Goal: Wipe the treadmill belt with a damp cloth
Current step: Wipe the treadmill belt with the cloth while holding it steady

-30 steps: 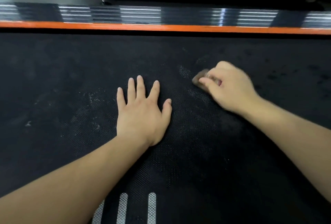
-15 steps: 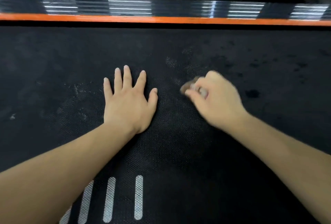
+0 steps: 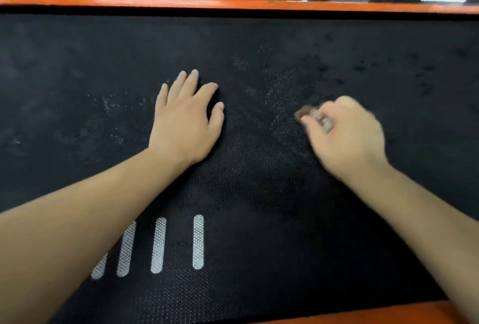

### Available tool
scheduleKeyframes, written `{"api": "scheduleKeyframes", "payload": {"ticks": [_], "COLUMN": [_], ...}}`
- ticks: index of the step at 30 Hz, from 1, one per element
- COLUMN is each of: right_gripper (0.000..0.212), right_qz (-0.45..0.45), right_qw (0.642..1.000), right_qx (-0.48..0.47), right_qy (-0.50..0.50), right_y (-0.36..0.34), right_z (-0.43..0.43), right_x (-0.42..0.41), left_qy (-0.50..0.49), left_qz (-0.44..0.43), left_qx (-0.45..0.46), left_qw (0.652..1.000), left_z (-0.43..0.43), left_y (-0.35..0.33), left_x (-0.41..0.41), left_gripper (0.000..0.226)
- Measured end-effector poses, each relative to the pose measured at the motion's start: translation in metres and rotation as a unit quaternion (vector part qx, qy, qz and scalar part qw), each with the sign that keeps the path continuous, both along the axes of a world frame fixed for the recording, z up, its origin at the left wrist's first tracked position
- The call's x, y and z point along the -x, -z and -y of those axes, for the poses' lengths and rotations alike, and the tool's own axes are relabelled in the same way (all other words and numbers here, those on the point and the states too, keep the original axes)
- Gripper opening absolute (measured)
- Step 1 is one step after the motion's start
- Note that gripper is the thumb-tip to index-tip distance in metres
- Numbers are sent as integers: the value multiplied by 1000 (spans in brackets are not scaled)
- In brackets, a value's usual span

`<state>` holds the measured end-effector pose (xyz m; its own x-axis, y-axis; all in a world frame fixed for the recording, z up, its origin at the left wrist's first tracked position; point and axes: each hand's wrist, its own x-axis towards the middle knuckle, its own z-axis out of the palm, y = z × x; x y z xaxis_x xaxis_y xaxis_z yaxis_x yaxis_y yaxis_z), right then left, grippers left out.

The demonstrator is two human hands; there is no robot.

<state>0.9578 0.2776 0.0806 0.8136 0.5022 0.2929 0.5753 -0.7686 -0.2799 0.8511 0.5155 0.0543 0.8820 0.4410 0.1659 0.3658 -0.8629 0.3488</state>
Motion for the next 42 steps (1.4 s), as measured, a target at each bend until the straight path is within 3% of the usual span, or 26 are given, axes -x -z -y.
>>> {"api": "scheduleKeyframes", "payload": {"ticks": [3, 4, 7, 8, 12, 13, 16, 17, 21, 22, 25, 26, 29, 30, 34, 36, 38, 39, 42], "right_gripper": [29, 29, 31, 29, 27, 27, 29, 28, 28, 28, 27, 26, 23, 20, 26, 27, 27, 28, 26], "right_qz": [-29, -28, -12, -8, -20, -14, 1, 5, -29, -12, -1, -1, -21, -26, -28, -2, -51, -55, -44], "right_qw": [977, 973, 999, 999, 967, 973, 1000, 1000, 971, 979, 999, 999, 982, 975, 999, 998, 982, 981, 998], "right_qx": [-21, -16, -31, -32, -19, -7, -17, -20, -7, 6, -18, -31, -25, -20, -19, -5, -14, -14, -35], "right_qy": [-210, -228, -33, -17, -252, -230, -7, 4, -239, -205, 27, 29, -187, -219, 6, -60, -180, -184, -20], "right_y": [9, 8, -2, -1, 13, 10, 1, 2, 12, 8, 1, 3, 15, 12, 3, 9, 14, 11, 5], "right_z": [15, 23, 32, 33, 42, 47, 56, 58, 66, 68, 61, 56, 47, 48, 32, 22, 22, 22, 11], "right_x": [56, 56, 27, 33, 77, 62, 10, 12, 45, 26, -29, -24, 18, 11, -56, -30, -9, -18, -73], "left_qy": [41, 44, 40, 29, -41, -50, -47, -45, -28, -17, -5, -8, -12, -10, -8, -9, -11, -10, -10], "left_qz": [30, 28, -2, -10, -54, -67, -96, -96, -87, -90, -100, -101, -103, -106, -120, -120, -121, -123, -124], "left_qx": [3, 7, 20, 29, 72, 74, 5, -14, -36, -38, -36, -37, -46, -47, -45, -46, -47, -48, -48], "left_qw": [999, 999, 999, 999, 995, 994, 994, 994, 995, 995, 994, 994, 994, 993, 992, 992, 991, 991, 991], "left_z": [3, 3, 6, 9, 38, 45, 56, 56, 57, 58, 57, 57, 58, 58, 57, 58, 58, 59, 58], "left_y": [0, -1, -5, -7, -12, -10, 2, 5, 6, 6, 4, 4, 6, 6, 4, 3, 5, 5, 5], "left_x": [2, 2, 0, -3, -24, -28, -30, -30, -29, -30, -30, -31, -31, -31, -31, -31, -31, -31, -32], "left_gripper": [43, 43, 41, 41, 47, 50, 57, 59, 61, 62, 63, 63, 63, 64, 64, 64, 64, 64, 64]}}
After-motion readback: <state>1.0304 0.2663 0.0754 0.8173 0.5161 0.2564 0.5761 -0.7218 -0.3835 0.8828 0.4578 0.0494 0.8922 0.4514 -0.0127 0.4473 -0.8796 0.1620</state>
